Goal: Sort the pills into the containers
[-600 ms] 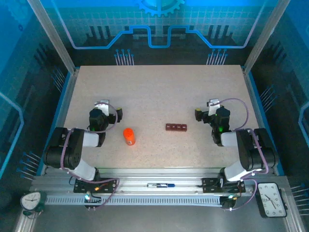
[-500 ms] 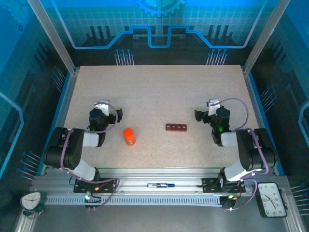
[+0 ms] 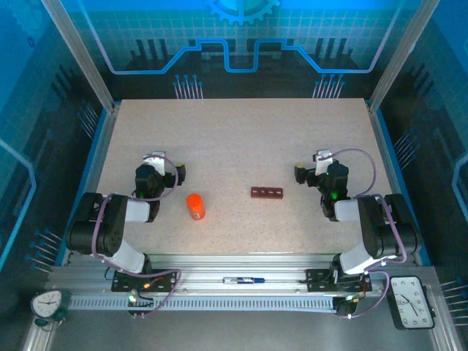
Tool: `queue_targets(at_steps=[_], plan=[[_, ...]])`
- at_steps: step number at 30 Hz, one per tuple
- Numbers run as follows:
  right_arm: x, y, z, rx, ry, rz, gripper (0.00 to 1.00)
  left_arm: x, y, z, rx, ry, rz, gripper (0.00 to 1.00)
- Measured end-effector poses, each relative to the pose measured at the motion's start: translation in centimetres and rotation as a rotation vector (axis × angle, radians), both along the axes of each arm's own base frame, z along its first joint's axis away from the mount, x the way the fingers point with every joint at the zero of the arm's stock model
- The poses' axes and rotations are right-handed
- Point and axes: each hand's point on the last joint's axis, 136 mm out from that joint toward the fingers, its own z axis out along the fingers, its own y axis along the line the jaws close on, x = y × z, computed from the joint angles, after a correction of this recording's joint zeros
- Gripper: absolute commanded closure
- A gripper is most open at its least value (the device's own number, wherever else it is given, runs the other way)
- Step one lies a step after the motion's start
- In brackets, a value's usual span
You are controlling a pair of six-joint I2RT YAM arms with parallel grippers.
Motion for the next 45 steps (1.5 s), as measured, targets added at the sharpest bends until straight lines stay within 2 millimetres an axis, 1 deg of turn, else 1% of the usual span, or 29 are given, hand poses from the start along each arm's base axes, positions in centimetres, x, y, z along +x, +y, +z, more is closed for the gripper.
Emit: queue_targets(at_steps=[12, 16, 21, 24, 25, 27, 29, 31, 32, 34, 36, 41, 45], plan=[[0.0, 0.0, 0.0, 0.001, 0.000, 0.002, 0.00, 0.0, 0.0, 0.0, 0.000, 0.000, 0.000, 0.01], [-0.1, -0.1, 0.4, -0.001, -0.004, -0.006, 0.00, -0.1, 0.2, 0.1, -0.003, 0.006, 0.014, 0.01], [-0.5, -0.9, 2.9, -0.006, -0.030, -0.050, 0.00, 0.0, 0.7, 1.9, -0.010, -0.012, 0.046, 0.01], [-0.1, -1.7, 5.0, 0.011, -0.023, -0.108, 0.00, 0.1, 1.0, 3.2, -0.006, -0.023, 0.062, 0.01], [0.2, -2.0, 6.1, 0.023, -0.018, -0.129, 0.00, 0.1, 1.1, 3.6, -0.004, -0.023, 0.069, 0.01], [0.8, -2.5, 8.5, 0.074, -0.013, -0.174, 0.00, 0.1, 1.3, 4.4, -0.006, -0.028, 0.082, 0.01], [1.2, -3.5, 10.7, 0.170, -0.012, -0.234, 0.00, 0.2, 1.5, 5.4, -0.013, -0.032, 0.096, 0.01], [1.3, -4.6, 12.1, 0.275, -0.011, -0.264, 0.00, 0.3, 1.6, 6.5, -0.020, -0.035, 0.106, 0.01], [1.2, -5.1, 12.4, 0.327, -0.002, -0.275, 0.00, 0.4, 1.7, 7.0, -0.028, -0.035, 0.113, 0.01], [1.1, -5.3, 12.1, 0.394, 0.041, -0.274, 0.00, 0.6, 1.7, 8.3, -0.050, -0.039, 0.125, 0.01], [1.0, -4.2, 11.3, 0.433, 0.102, -0.237, 0.00, 0.8, 1.7, 9.6, -0.078, -0.040, 0.135, 0.01], [0.1, -0.4, 9.0, 0.482, 0.251, -0.114, 0.00, 1.5, 1.6, 13.2, -0.170, -0.019, 0.162, 0.01], [-1.0, 2.7, 6.9, 0.480, 0.361, -0.030, 0.04, 1.7, 0.9, 15.1, -0.249, 0.022, 0.157, 0.01]])
